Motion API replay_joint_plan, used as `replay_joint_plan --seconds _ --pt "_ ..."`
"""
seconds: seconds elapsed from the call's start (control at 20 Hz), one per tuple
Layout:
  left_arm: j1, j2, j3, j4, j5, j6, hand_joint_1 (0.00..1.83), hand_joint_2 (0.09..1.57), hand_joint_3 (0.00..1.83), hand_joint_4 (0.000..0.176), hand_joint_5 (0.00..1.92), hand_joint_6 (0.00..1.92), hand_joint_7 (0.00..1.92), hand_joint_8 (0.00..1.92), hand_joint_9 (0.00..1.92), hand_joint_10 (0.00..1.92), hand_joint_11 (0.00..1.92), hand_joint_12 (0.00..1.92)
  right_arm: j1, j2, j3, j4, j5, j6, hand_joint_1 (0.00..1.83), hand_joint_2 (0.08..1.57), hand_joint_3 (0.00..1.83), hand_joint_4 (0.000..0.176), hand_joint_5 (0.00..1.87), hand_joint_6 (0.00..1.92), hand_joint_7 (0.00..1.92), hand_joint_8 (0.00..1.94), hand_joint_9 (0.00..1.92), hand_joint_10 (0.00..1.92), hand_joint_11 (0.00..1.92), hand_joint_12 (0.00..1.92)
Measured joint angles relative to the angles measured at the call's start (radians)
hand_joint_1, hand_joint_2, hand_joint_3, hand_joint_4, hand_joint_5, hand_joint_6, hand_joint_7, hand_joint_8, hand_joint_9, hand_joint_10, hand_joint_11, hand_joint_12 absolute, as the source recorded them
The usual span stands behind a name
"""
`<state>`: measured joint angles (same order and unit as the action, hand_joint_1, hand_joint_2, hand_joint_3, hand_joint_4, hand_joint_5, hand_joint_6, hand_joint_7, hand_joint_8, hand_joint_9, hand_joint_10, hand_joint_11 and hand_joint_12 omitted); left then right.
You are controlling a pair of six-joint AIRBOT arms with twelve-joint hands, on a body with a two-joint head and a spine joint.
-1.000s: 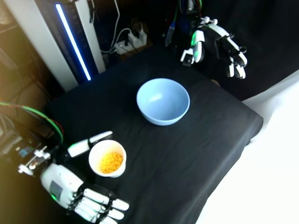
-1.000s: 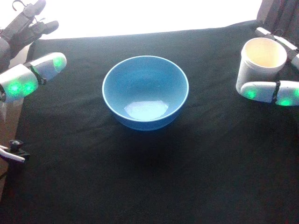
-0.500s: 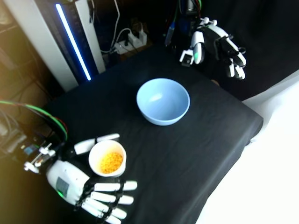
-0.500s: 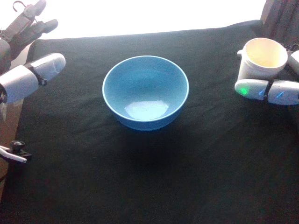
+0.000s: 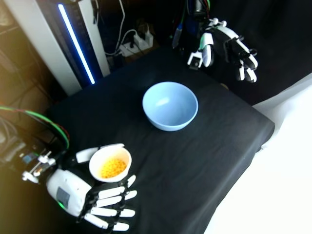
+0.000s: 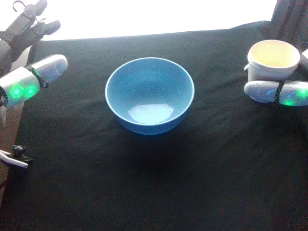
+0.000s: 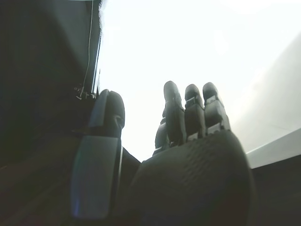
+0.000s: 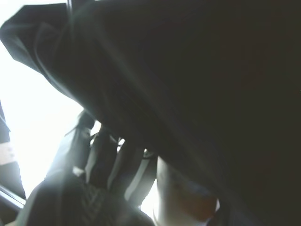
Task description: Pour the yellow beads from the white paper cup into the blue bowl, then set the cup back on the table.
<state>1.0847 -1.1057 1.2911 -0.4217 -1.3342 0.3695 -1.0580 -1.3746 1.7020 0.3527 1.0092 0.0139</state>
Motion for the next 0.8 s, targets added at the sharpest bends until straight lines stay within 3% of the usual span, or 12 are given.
replay_joint_plan --seconds 0.05,0.1,0.15,0.2,0.3,0.4,0.55,0.6,0.65,0.7,0.75,0.8 --pt "0.002 0.0 0.0 -0.001 0.0 0.0 0.85 1.17 0.0 0.035 0.1 0.0 0.49 0.0 0.2 0.0 0.0 0.17 0.002 0.002 0.0 -0.011 -0.002 0.001 1.08 1.05 0.0 0.134 1.12 0.73 0.97 0.01 0.5 0.01 0.0 0.51" --pt "0.005 0.0 0.0 -0.001 -0.003 0.0 0.85 1.17 0.0 0.041 0.11 0.0 0.49 0.0 0.2 0.0 0.0 0.18 0.008 0.012 -0.004 -0.035 -0.01 0.002 1.08 1.05 0.0 0.126 1.12 0.73 0.98 0.0 0.53 0.0 0.0 0.57" --pt "0.005 -0.001 0.0 -0.001 0.002 0.0 0.86 1.18 0.0 0.039 0.11 0.0 0.48 0.0 0.19 0.0 0.0 0.18 0.015 0.025 -0.009 -0.056 -0.013 0.002 1.11 1.05 0.0 0.036 1.12 0.74 1.0 0.0 0.57 0.01 0.05 0.63" --pt "0.005 -0.001 0.0 -0.002 0.0 0.0 0.86 1.18 0.0 0.045 0.12 0.01 0.49 0.0 0.2 0.0 0.0 0.18 0.021 0.036 -0.011 -0.068 -0.014 0.002 1.13 1.05 0.0 0.0 1.13 0.73 1.01 0.0 0.56 0.0 0.03 0.64" --pt "0.006 -0.001 0.0 -0.005 0.0 0.0 0.88 1.19 0.0 0.044 0.12 0.0 0.5 0.0 0.19 0.0 0.0 0.16 0.042 0.068 -0.014 -0.097 -0.007 0.003 1.17 1.06 0.0 0.0 1.1 0.77 0.99 0.0 0.54 0.01 0.0 0.56" --pt "0.006 -0.001 0.0 -0.008 0.0 0.0 0.89 1.16 0.0 0.027 0.16 0.0 0.61 0.01 0.26 0.01 0.0 0.02 0.062 0.094 -0.014 -0.12 -0.003 0.002 1.18 1.07 0.0 0.0 1.07 0.81 0.99 0.0 0.62 0.01 0.04 0.75" --pt "0.006 -0.001 0.0 -0.008 0.0 0.0 0.9 1.15 0.0 0.009 0.16 0.0 0.66 0.02 0.25 0.0 0.0 0.0 0.118 0.114 -0.014 -0.198 -0.038 -0.032 1.16 1.11 0.0 0.0 0.99 0.95 0.98 0.0 0.86 0.02 0.48 0.77" --pt "0.006 -0.001 0.0 -0.004 0.0 0.0 0.91 1.14 0.0 0.015 0.16 0.0 0.68 0.02 0.27 0.01 0.0 0.0 0.133 0.119 -0.016 -0.224 -0.047 -0.034 1.23 1.12 0.0 0.0 0.97 1.14 1.02 0.56 0.98 0.01 0.64 0.74" --pt "0.006 -0.001 0.0 -0.003 0.0 0.0 0.9 1.15 0.0 0.017 0.16 0.0 0.67 0.02 0.27 0.01 0.0 0.0 0.14 0.122 -0.017 -0.245 -0.05 -0.037 1.24 1.13 0.0 0.0 0.93 1.23 1.02 0.7 1.06 0.01 0.7 0.81" --pt "0.006 -0.001 0.0 -0.007 0.0 0.0 0.9 1.15 0.0 0.022 0.17 0.0 0.67 0.01 0.29 0.02 0.01 0.0 0.144 0.122 -0.017 -0.246 -0.055 -0.037 1.24 1.12 0.0 0.0 0.91 1.0 1.03 1.02 1.22 0.12 0.72 1.22" --pt "0.006 -0.001 0.0 -0.013 0.0 0.0 0.91 1.15 0.0 0.022 0.17 0.0 0.67 0.01 0.29 0.01 0.0 0.0 0.145 0.122 -0.017 -0.248 -0.06 -0.04 1.25 1.13 0.0 0.0 0.91 0.92 1.0 1.18 1.06 0.73 0.73 1.48" --pt "0.006 -0.001 0.0 -0.013 -0.001 0.0 0.9 1.15 0.0 0.021 0.16 0.0 0.66 0.0 0.29 0.01 0.01 0.0 0.145 0.125 -0.017 -0.25 -0.065 -0.04 1.25 1.14 0.0 0.0 0.89 0.92 0.99 1.23 0.97 1.17 0.78 1.65"
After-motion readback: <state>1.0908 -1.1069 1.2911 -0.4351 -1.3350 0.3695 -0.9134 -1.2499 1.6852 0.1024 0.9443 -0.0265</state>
